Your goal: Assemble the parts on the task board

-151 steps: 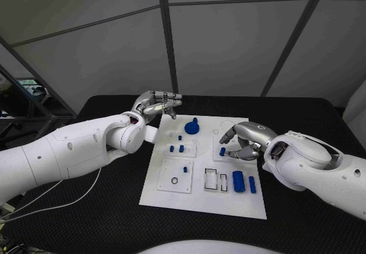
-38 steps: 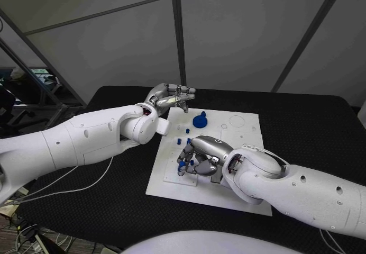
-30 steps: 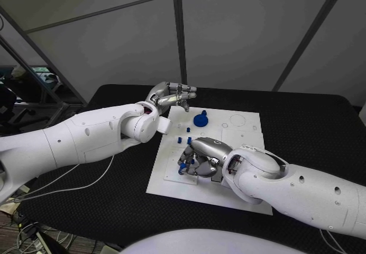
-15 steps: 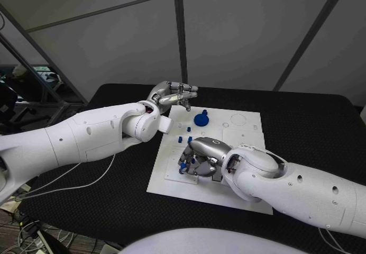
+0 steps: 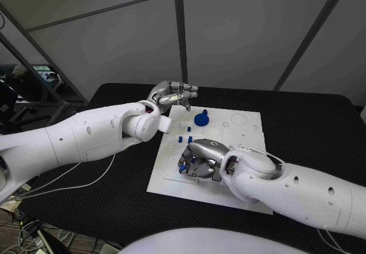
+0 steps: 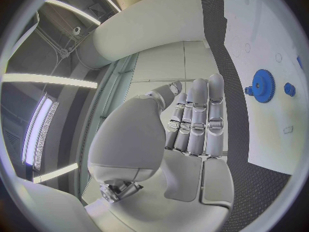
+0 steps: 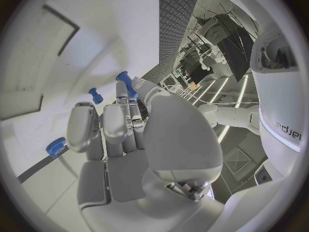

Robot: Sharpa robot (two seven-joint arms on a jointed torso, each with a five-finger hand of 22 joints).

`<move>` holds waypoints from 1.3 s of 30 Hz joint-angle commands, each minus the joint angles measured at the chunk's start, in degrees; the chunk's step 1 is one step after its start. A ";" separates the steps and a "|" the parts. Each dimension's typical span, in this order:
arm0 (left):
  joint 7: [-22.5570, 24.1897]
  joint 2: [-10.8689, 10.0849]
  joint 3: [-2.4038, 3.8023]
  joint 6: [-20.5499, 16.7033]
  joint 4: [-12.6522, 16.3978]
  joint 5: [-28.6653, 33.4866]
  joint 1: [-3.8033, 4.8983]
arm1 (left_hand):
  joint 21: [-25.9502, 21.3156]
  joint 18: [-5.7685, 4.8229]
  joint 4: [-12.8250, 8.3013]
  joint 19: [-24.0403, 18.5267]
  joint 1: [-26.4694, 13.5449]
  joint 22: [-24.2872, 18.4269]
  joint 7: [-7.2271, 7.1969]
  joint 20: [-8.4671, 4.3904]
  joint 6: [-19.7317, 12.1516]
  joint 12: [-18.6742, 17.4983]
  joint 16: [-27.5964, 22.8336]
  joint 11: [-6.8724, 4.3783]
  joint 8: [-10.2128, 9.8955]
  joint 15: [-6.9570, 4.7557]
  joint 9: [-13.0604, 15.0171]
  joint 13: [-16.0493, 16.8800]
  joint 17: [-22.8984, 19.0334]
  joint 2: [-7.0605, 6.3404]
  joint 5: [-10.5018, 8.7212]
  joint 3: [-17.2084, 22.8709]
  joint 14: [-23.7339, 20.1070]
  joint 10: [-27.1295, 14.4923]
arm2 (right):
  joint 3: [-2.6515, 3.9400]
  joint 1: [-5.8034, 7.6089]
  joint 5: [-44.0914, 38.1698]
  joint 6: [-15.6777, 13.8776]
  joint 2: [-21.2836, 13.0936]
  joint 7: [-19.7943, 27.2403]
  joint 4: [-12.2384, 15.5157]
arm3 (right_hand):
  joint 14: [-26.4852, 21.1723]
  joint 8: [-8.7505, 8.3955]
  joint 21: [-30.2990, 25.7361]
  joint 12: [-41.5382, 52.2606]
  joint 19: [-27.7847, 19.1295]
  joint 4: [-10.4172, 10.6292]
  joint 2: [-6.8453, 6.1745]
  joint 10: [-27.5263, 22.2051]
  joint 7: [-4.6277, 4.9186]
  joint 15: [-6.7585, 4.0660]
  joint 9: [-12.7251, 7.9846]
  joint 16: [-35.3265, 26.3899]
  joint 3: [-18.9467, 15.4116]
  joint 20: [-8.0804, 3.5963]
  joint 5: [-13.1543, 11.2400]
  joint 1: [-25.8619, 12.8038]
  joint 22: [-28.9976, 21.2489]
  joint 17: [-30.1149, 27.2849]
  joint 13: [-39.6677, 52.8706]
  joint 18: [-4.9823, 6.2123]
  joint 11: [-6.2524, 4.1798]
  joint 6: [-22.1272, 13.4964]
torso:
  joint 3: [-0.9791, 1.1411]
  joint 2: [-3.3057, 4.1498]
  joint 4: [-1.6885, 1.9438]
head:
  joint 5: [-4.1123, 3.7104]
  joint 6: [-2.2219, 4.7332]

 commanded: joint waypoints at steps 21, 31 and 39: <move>0.03 -0.11 0.04 0.67 0.10 0.10 0.13 | -0.39 -0.58 0.05 -0.44 -0.11 -0.07 0.02 -0.10 -0.22 0.14 -0.03 -0.12 -0.20 0.05 -0.02 -0.08 -0.08 0.57 0.08 -0.44 -0.26 -0.45 | -0.44 -0.20 -2.59 -5.21 -0.72 -0.07 0.81 | 0.32 -2.93 -0.15 -1.27 -0.27 0.29 -4.04 -4.07 -0.63 0.59 -1.22 1.12 -4.75 0.75 -0.14 -1.80 -0.17 0.11 0.26 -0.63 0.98 -16.02 | 0.10 0.01 -0.02 | -0.10 0.27; 0.02 -0.20 0.04 0.71 -0.16 0.10 0.12 | -0.39 -0.58 0.05 -0.44 -0.11 -0.07 0.02 -0.10 -0.22 0.14 -0.03 -0.12 -0.20 0.05 -0.02 -0.08 -0.08 0.57 0.08 -0.44 -0.26 -0.45 | -0.38 -0.26 -0.94 -13.35 -4.76 3.18 5.07 | 0.04 -2.54 0.00 0.21 -0.08 0.40 -4.14 -3.08 -0.25 0.18 -0.95 0.54 -6.27 0.40 0.06 -1.58 0.03 -1.00 0.99 -0.67 0.49 -15.60 | 0.12 -0.11 -0.15 | -0.50 0.68; 0.03 -0.31 -0.11 0.76 -0.42 0.10 0.10 | -0.39 -0.58 0.05 -0.44 -0.11 -0.07 0.02 -0.10 -0.22 0.14 -0.03 -0.12 -0.20 0.05 -0.02 -0.08 -0.08 0.57 0.08 -0.44 -0.26 -0.45 | 1.44 0.26 12.03 -12.89 -13.51 2.79 10.69 | 0.15 0.25 -0.04 4.58 -0.02 2.31 -3.34 1.83 1.35 0.53 0.15 0.60 -8.30 0.51 2.16 -3.23 0.06 -0.93 3.53 -0.71 0.95 -9.14 | -0.07 -0.48 -0.32 | -2.64 1.83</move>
